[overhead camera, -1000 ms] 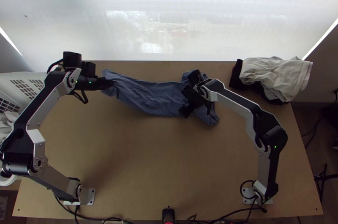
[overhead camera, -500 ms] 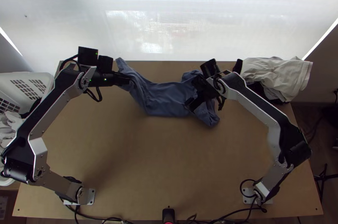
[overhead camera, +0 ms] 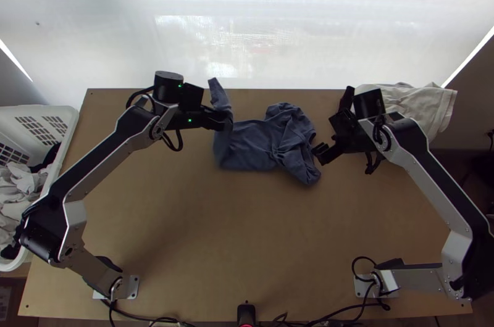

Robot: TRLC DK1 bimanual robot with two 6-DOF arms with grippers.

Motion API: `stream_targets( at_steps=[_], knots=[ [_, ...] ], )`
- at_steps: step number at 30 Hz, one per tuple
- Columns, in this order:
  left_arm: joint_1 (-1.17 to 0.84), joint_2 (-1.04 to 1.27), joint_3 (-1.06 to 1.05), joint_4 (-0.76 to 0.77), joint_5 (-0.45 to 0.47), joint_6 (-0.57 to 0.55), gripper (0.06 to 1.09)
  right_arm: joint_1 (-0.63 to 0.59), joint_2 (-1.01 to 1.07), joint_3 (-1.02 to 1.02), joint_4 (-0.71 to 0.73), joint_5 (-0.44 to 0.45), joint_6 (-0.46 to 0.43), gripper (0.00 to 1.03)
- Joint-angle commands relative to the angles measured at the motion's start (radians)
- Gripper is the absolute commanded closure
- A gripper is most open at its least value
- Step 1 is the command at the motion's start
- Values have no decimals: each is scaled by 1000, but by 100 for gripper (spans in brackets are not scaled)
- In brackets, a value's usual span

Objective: Fold the t-shirt

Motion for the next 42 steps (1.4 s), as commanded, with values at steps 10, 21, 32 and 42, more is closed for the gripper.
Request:
stream_targets(
  at_steps=[10,21,32,42],
  knots=[
    [-182,131,15,245,-28,-63,105,-101,-231,-189,-75,13,2,5],
    [-252,245,59,316,-35,-78,105,-116,-243,-193,-107,23,16,5],
    [-288,337,88,342,-53,-81,105,-119,-245,-193,-123,31,18,5],
    [-297,431,165,342,-61,-78,105,-119,-246,-198,-132,31,18,5]
  ],
)
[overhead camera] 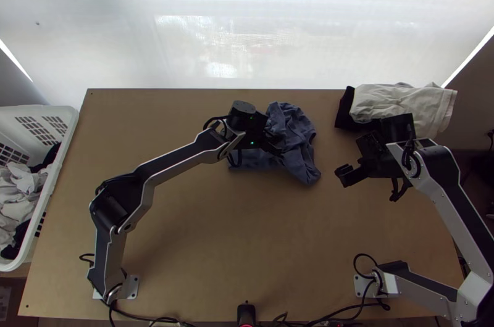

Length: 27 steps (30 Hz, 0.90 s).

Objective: Fold the t-shirt

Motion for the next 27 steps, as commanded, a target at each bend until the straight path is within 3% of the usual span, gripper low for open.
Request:
stream_targets(
  at_steps=[1,2,5,6,11,20,27],
  knots=[
    [-10,73,56,3,-5,3,105,0,-2,-4,-5,1,1,5],
    [-12,82,66,1,-5,3,94,1,-2,-4,-5,1,1,5],
    [-18,92,98,-55,-3,3,15,3,-2,-4,-5,1,1,5],
    [-18,82,109,-97,-3,6,10,4,0,-5,-5,1,0,5],
    [49,-65,78,-255,3,22,10,36,35,-5,60,1,-8,5],
    [217,-258,-252,-284,35,160,10,247,392,299,152,15,-25,5],
    [192,-194,-272,-273,11,177,10,345,643,412,248,15,0,5]
  ],
)
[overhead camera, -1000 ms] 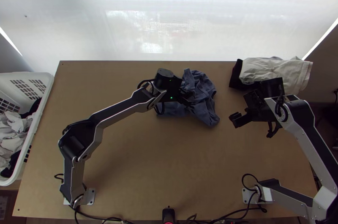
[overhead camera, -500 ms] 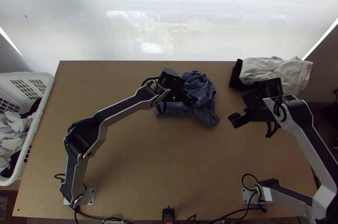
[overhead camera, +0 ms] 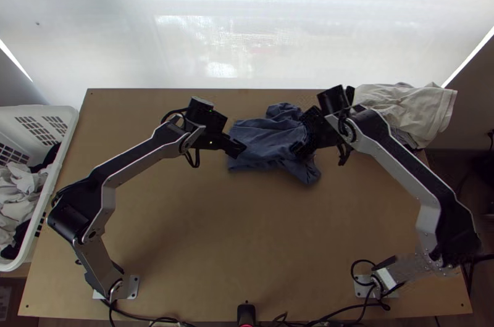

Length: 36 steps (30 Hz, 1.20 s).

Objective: Fold the t-shirt

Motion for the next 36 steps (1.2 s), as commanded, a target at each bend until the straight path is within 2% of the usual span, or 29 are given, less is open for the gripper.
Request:
stream_targets(
  at_steps=[1,10,18,27,31,33,36],
  knots=[
    [-6,37,-44,0,-29,32,10,99,237,106,86,0,26,5],
    [-47,155,37,-12,-85,51,10,76,268,-114,219,0,27,5],
    [-27,178,40,-34,-101,79,10,28,288,-154,256,-1,26,5],
    [-13,66,29,-101,-103,89,10,83,19,-157,247,11,3,5],
    [7,-58,15,-157,-101,88,10,162,-64,-212,265,123,-74,5],
    [24,-124,-8,-173,-101,85,10,203,-76,-281,345,215,-126,5],
    [54,-221,-69,-177,-101,79,10,254,-74,-411,508,300,-211,5]
  ],
)
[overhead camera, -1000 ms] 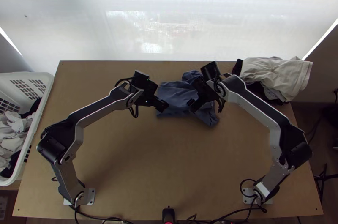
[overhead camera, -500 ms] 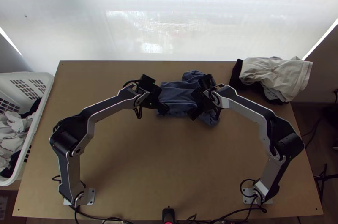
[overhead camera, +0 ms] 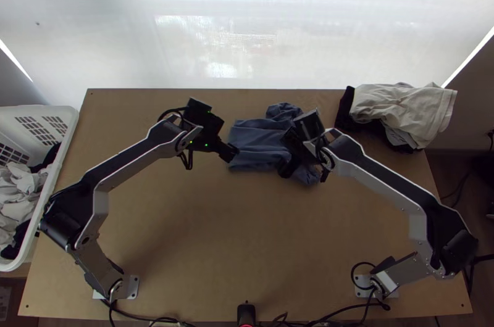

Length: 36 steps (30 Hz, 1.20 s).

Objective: Fold the t-shirt

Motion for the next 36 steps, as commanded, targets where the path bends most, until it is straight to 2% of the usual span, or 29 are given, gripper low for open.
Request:
stream_targets(
  at_steps=[1,3,16,36],
  knots=[
    [56,-213,-95,-37,3,-12,10,114,-58,-212,256,182,-157,5],
    [76,-270,-144,-38,3,-17,10,130,-31,-237,326,198,-168,5],
    [179,-480,-380,-37,5,-20,10,139,130,-157,403,208,-183,5],
    [183,-486,-416,-28,5,-25,10,145,247,-145,519,250,-255,5]
  ],
)
